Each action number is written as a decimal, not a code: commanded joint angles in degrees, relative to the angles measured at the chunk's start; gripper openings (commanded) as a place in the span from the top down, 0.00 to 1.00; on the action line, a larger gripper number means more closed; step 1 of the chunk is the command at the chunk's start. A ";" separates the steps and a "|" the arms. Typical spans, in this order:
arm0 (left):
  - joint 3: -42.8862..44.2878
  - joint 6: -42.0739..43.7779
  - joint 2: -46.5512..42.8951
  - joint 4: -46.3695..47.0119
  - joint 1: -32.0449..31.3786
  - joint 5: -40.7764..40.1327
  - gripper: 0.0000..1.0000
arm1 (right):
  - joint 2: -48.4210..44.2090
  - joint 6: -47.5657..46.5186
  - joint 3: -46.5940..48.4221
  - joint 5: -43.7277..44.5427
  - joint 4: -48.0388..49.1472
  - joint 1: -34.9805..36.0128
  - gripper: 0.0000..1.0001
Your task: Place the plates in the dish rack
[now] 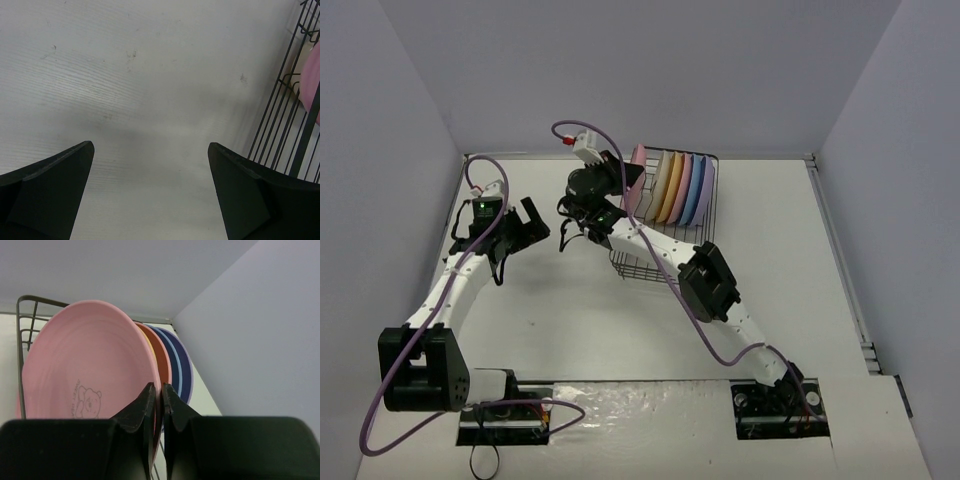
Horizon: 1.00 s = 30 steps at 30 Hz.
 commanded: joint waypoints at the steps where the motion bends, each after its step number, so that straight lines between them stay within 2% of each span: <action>1: 2.51 0.55 -2.71 2.44 0.32 0.46 0.03 | -5.23 -10.96 2.38 -1.19 16.84 -0.02 1.00; 12: 2.34 0.73 -3.28 2.49 0.32 0.94 0.03 | -12.81 -22.24 -6.57 -9.20 21.14 -0.37 1.00; 17: 2.29 0.64 -3.19 2.67 0.32 0.99 0.03 | -12.93 -25.50 -9.39 -12.93 18.00 -0.20 1.00; 22: 2.25 0.64 -2.83 2.95 0.32 0.96 0.03 | -8.39 -37.02 -6.81 -14.59 20.81 0.21 1.00; 26: 2.34 0.64 -2.34 3.19 0.32 1.03 0.03 | -3.51 -46.76 -1.94 -14.75 28.64 0.37 1.00; 30: 2.51 0.73 -1.88 2.93 0.37 1.18 0.03 | 0.34 -49.57 2.34 -14.22 27.63 0.28 1.00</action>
